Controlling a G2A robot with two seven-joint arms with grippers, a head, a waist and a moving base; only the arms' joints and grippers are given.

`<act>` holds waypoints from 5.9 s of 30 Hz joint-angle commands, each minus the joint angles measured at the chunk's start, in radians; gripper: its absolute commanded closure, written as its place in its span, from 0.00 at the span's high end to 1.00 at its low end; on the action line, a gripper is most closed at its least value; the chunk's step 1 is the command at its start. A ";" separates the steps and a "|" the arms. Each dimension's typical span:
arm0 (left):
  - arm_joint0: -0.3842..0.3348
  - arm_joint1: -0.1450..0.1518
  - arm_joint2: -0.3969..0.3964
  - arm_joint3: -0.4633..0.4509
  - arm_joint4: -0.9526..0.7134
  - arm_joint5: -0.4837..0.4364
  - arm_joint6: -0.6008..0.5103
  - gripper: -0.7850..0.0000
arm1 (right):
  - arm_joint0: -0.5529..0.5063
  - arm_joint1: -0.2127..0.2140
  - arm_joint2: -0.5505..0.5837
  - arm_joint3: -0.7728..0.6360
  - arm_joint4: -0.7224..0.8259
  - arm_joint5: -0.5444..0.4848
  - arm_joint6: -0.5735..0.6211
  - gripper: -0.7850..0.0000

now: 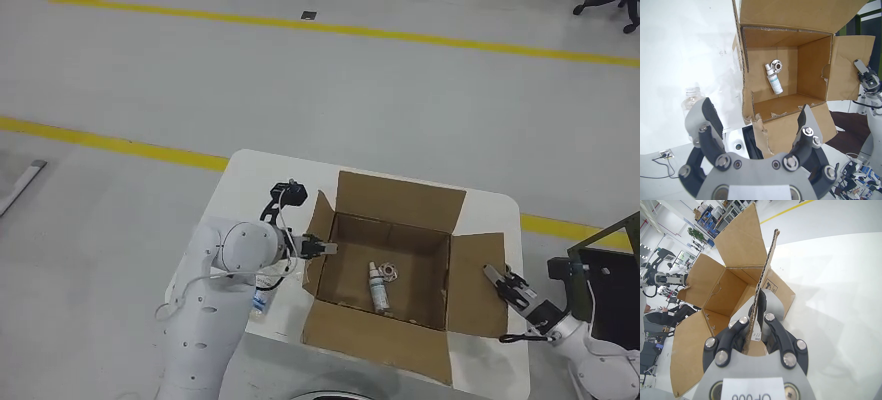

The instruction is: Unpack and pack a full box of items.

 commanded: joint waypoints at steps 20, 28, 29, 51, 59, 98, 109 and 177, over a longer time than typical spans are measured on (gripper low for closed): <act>0.044 0.032 0.011 -0.094 -0.067 0.021 -0.012 0.00 | -0.028 0.001 0.014 -0.017 0.032 -0.020 0.013 0.00; 0.053 0.043 0.026 -0.128 -0.078 0.036 -0.023 0.00 | -0.044 0.002 0.029 -0.030 0.037 -0.032 0.013 0.00; 0.053 0.045 0.026 -0.134 -0.075 0.040 -0.037 0.00 | -0.048 0.003 0.033 -0.035 0.037 -0.035 0.014 0.00; 0.105 0.156 0.044 -0.271 -0.220 0.164 -0.048 0.00 | -0.093 0.016 0.089 -0.125 0.036 -0.017 0.125 0.00; 0.076 0.202 0.076 -0.242 -0.268 0.198 -0.048 1.00 | -0.100 0.017 0.102 -0.134 0.041 -0.009 0.122 1.00; 0.064 0.296 -0.006 -0.321 -0.037 0.221 -0.048 1.00 | -0.099 -0.014 -0.165 -0.504 -0.711 0.157 -0.054 0.00; 0.064 0.296 -0.006 -0.321 -0.037 0.221 -0.048 1.00 | -0.090 -0.017 -0.185 -0.524 -0.740 0.254 0.017 0.00; 0.064 0.296 -0.006 -0.321 -0.037 0.221 -0.048 1.00 | 0.445 -0.182 -0.860 -0.044 -0.960 0.814 0.529 0.45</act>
